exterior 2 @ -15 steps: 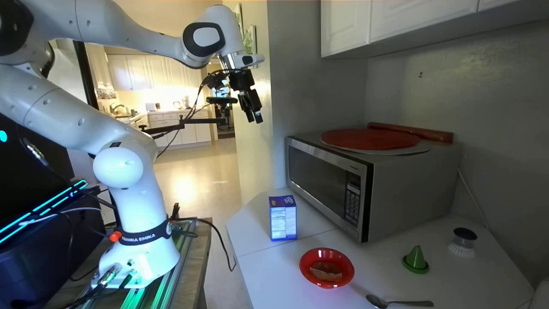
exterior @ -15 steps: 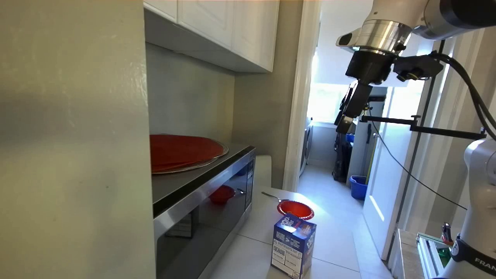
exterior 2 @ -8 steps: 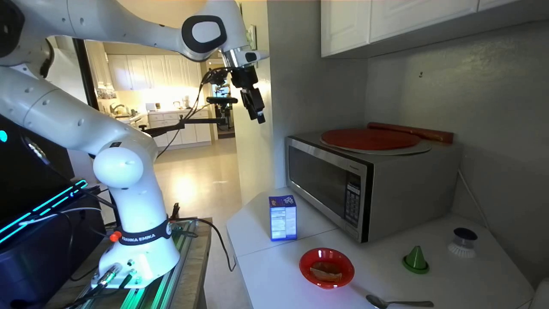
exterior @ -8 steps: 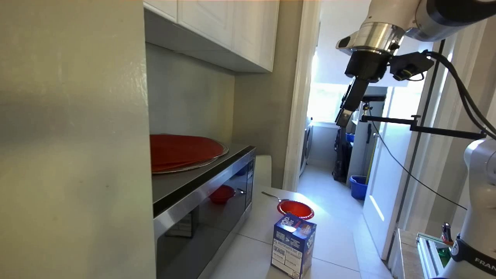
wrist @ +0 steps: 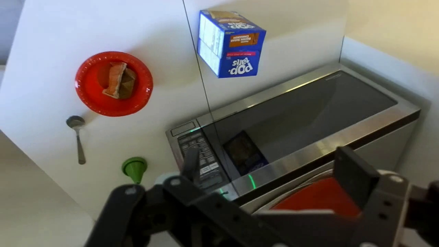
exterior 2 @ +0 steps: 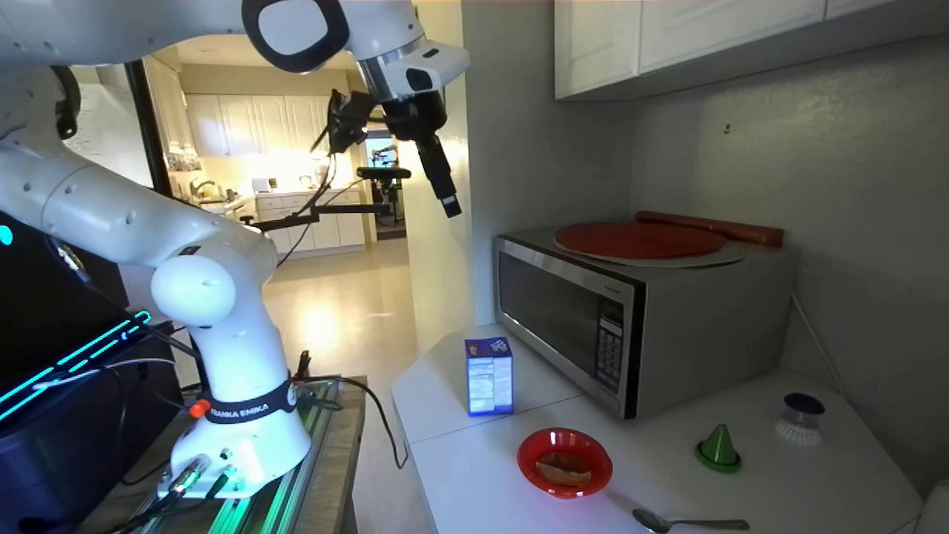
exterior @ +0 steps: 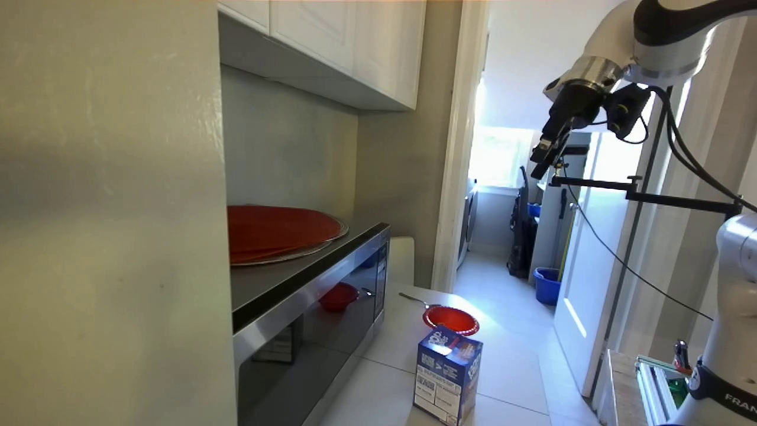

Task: Put the orange bowl on the microwave on the orange plate

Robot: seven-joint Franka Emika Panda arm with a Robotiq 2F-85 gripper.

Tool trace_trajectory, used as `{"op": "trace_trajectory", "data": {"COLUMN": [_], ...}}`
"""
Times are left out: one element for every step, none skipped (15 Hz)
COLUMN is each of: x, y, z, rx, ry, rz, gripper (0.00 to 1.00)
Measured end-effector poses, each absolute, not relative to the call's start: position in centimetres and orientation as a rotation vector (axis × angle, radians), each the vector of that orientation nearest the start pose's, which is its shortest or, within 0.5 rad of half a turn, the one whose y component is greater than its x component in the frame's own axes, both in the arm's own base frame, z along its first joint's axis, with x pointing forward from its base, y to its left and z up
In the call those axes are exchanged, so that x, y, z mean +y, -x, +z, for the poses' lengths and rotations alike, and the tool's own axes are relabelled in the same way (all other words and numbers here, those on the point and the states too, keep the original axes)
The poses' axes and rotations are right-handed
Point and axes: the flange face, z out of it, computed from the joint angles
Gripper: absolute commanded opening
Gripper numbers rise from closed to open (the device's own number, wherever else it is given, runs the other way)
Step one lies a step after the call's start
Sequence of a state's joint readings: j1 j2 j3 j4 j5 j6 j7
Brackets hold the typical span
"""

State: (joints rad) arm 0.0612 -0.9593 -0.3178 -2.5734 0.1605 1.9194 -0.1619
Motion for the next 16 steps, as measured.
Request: {"op": "trace_trajectory", "data": {"x": [-10.5,-11.8,-12.6,-12.9,-12.9,-12.8,-12.7,-12.7,-12.7,-12.7,-12.7,-12.7,-12.7,-12.7,-12.7,-12.7], "y": [-28.7,-28.4,-28.3,-28.4,-28.5,-28.6,-28.6,-28.6,-28.6,-28.6,-28.6,-28.6,-28.6,-28.6,-28.6,-28.6], "z": [55.3,54.4,53.8,53.5,53.4,53.4,53.4,53.4,53.4,53.4,53.4,53.4,53.4,53.4,53.4,53.4], "rx": [0.115,0.17,0.205,0.22,0.223,0.223,0.222,0.222,0.223,0.223,0.223,0.223,0.223,0.223,0.223,0.223], "ry": [2.714,2.699,2.69,2.687,2.687,2.688,2.688,2.688,2.688,2.687,2.687,2.687,2.687,2.687,2.687,2.687], "rz": [-0.459,-0.447,-0.436,-0.429,-0.424,-0.422,-0.422,-0.422,-0.422,-0.422,-0.422,-0.422,-0.422,-0.423,-0.423,-0.422], "gripper": [1.0,1.0,1.0,1.0,1.0,1.0,1.0,1.0,1.0,1.0,1.0,1.0,1.0,1.0,1.0,1.0]}}
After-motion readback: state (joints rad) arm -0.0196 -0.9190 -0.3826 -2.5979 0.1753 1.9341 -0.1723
